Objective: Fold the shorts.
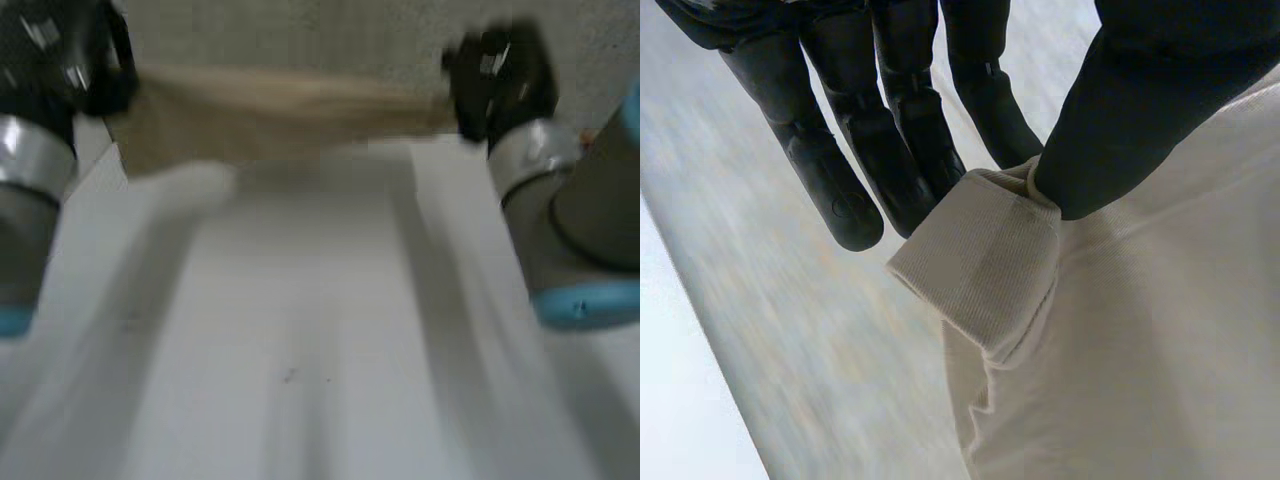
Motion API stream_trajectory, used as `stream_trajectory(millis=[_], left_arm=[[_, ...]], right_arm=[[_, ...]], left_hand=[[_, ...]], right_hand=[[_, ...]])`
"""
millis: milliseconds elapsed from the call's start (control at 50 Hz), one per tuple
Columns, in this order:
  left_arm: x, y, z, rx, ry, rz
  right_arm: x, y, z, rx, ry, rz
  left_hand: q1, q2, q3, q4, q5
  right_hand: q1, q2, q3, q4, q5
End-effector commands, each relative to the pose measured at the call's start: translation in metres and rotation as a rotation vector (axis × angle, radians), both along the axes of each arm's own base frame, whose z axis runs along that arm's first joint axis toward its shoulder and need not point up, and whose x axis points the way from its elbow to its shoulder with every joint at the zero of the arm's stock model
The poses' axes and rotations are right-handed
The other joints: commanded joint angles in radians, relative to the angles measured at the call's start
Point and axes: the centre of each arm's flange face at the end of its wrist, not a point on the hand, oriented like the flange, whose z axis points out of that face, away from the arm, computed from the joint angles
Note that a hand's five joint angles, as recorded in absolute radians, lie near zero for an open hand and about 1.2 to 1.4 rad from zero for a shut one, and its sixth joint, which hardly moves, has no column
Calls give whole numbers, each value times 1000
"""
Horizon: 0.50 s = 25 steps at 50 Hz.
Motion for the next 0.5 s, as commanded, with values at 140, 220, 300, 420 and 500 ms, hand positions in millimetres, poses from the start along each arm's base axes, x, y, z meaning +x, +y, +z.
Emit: stream_trajectory(millis=[140,220,300,420,500], left_arm=[[-1,31,-182,546,-250,-53],[1,40,-186,613,-301,-55],[5,51,-169,645,-325,-55],[12,72,-130,647,-335,-55],[21,91,-107,672,-376,-50]], right_arm=[[1,6,-154,398,243,32],[-4,13,-148,442,272,32],[-9,22,-135,471,286,40],[-20,42,-115,518,388,49],[-33,61,-112,550,555,69]], left_hand=[[268,195,205,198,262],[268,195,205,198,262],[268,195,205,198,262],[268,195,205,198,262],[268,195,205,198,262]], right_hand=[[430,223,213,204,220],[430,223,213,204,220],[430,223,213,204,220],[430,223,213,204,220],[430,223,213,204,220]])
